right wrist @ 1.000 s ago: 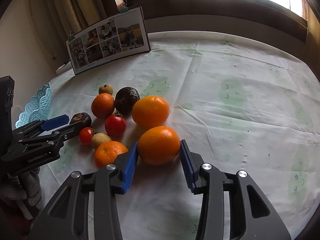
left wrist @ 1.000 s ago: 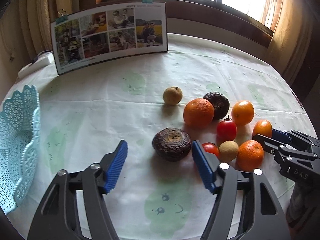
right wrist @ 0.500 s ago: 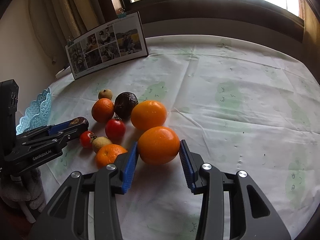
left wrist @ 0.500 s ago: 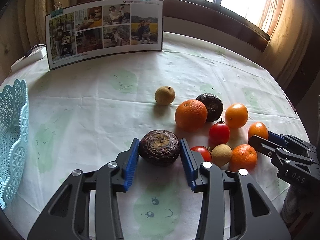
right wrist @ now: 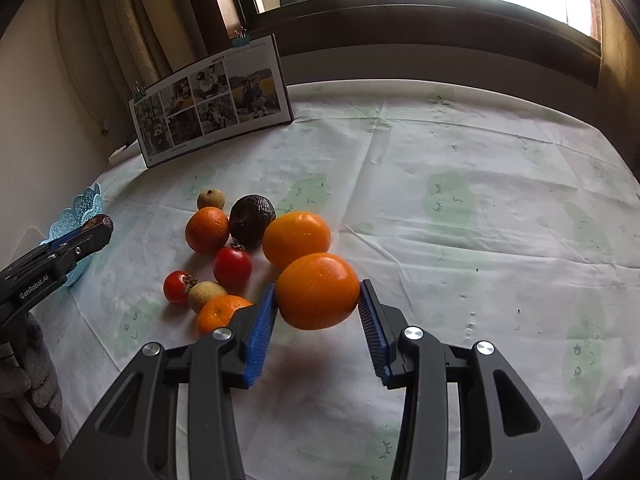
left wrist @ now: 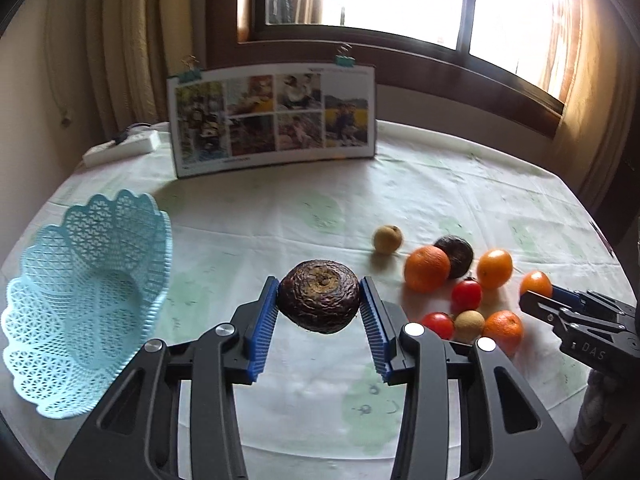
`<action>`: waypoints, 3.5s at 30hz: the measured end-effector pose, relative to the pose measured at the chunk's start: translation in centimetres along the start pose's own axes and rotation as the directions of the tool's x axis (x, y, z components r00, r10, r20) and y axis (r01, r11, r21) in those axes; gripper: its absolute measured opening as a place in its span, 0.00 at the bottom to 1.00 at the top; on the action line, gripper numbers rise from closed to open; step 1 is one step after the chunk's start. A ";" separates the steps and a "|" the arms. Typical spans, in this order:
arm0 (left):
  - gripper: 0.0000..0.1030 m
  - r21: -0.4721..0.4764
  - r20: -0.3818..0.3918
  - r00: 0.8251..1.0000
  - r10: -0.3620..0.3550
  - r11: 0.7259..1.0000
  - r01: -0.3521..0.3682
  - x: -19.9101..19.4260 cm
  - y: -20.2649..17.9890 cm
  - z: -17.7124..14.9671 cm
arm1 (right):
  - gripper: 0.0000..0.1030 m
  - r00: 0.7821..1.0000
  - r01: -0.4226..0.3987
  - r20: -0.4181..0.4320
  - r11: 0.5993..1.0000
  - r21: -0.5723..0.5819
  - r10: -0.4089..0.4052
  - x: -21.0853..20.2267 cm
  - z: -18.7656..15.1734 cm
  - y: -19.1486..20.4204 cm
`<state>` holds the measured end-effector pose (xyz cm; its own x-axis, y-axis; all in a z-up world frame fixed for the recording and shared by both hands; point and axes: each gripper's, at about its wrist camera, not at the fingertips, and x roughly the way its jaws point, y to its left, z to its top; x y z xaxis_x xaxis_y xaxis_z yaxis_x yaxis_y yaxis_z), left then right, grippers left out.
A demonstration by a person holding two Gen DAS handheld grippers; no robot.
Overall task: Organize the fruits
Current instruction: 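Drop the dark brown fruit into the basket from left tool while right holds orange, then lower the orange into the blue basket and open the right tool, then grasp another orange with the right tool while the left tool grasps an orange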
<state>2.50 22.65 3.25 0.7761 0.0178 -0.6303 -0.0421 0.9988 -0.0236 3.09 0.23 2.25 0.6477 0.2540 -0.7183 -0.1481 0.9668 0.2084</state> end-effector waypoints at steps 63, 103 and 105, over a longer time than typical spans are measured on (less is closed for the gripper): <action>0.92 -0.279 0.059 0.899 0.435 0.872 -0.403 -7.0 20.1 -4.4 | 0.41 0.948 -0.316 -0.089 0.885 -0.341 0.304 4.4 2.1 28.8; 0.97 -0.094 0.096 0.954 0.282 0.957 -0.274 -5.2 8.7 -1.7 | 0.58 1.000 -0.013 0.027 0.994 -0.107 0.016 1.2 1.9 10.4; 0.97 -0.073 0.096 0.959 0.266 0.963 -0.260 -4.9 7.5 -1.4 | 0.59 0.999 0.009 0.033 0.995 -0.095 -0.006 1.0 2.0 9.1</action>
<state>-2.50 30.03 5.07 0.7937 0.2869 -0.5364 -0.2879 0.9540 0.0843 3.84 9.23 4.74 0.6730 0.2468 -0.6972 -0.2122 0.9675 0.1377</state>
